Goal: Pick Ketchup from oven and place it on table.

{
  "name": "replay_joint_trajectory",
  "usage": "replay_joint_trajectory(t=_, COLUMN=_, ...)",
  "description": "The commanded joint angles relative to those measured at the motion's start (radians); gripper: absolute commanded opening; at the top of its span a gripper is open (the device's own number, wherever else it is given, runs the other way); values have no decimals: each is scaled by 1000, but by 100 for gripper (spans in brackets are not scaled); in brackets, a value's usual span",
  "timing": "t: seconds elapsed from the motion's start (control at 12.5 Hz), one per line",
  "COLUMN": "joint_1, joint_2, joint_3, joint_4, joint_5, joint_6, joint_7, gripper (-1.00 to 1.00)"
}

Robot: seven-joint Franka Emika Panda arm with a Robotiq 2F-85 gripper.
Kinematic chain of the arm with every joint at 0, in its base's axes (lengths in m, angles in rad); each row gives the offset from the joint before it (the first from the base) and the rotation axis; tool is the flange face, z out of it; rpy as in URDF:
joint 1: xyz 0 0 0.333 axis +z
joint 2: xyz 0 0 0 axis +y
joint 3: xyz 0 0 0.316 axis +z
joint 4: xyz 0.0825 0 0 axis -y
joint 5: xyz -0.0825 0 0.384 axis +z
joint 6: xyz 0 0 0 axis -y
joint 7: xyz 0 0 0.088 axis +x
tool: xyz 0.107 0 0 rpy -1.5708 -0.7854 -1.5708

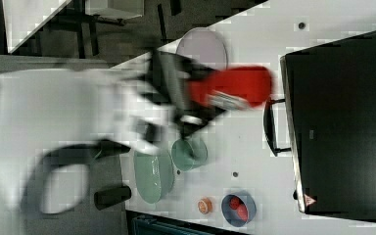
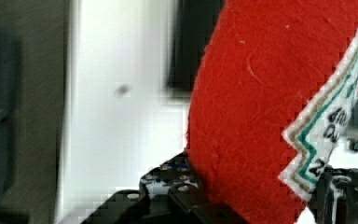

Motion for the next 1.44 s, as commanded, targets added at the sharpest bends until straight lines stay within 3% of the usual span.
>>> replay_joint_trajectory(t=0.08, joint_1=138, joint_2=-42, joint_3=96, joint_4=36, joint_5=-3, joint_6=-76, joint_7=23, gripper=27)
replay_joint_trajectory(t=0.4, joint_1=204, joint_2=-47, joint_3=203, joint_4=6, joint_5=-19, joint_6=-146, joint_7=24, gripper=27)
replay_joint_trajectory(t=0.72, joint_1=252, joint_2=-46, joint_3=262, joint_4=-170, joint_5=-136, joint_6=-90, joint_7=26, gripper=27)
replay_joint_trajectory(t=0.96, joint_1=262, joint_2=-44, joint_3=268, joint_4=-360, joint_5=-145, joint_6=50, joint_7=27, gripper=27)
replay_joint_trajectory(t=1.44, joint_1=267, joint_2=18, joint_3=282, joint_4=-692, joint_5=-144, joint_6=516, joint_7=31, gripper=26)
